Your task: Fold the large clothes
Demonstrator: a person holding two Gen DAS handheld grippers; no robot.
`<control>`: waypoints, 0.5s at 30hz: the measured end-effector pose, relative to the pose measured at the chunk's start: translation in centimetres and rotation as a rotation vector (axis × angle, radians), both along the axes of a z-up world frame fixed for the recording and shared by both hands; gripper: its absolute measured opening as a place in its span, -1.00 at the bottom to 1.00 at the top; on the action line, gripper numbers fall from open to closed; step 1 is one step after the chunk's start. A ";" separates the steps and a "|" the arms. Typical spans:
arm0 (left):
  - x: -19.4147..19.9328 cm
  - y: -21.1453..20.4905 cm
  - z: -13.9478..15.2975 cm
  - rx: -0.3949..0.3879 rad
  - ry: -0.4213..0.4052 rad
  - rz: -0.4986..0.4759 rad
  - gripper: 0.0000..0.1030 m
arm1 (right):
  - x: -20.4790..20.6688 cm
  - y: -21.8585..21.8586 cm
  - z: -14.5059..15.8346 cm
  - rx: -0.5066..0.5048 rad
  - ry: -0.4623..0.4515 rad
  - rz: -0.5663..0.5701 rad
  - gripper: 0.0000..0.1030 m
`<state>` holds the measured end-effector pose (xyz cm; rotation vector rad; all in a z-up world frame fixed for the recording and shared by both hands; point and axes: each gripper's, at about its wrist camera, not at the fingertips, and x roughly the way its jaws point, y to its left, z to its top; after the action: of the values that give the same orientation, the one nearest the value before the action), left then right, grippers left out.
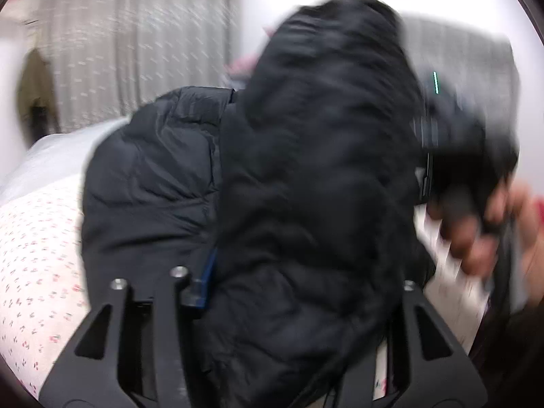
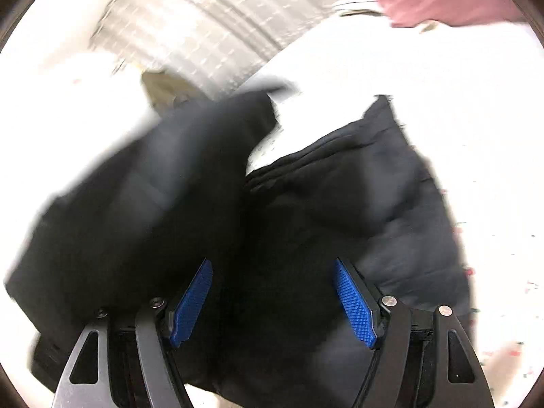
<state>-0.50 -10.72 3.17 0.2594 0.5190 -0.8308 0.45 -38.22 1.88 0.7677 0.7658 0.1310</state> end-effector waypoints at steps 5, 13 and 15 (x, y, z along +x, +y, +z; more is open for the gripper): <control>-1.3 -1.2 -2.1 0.154 -0.060 -0.061 0.36 | -0.5 -4.2 -0.5 0.050 0.034 -0.084 0.44; -2.7 2.5 1.6 0.070 0.043 -0.205 0.52 | -2.7 -7.5 -0.2 0.139 -0.018 -0.157 0.44; -3.5 4.3 2.6 0.026 0.054 -0.239 0.52 | -3.3 -6.3 0.5 0.145 -0.043 -0.156 0.44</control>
<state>-4.00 -6.41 5.77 0.3284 0.5563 -1.0659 -2.89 -44.49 2.40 0.9563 0.6575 0.0622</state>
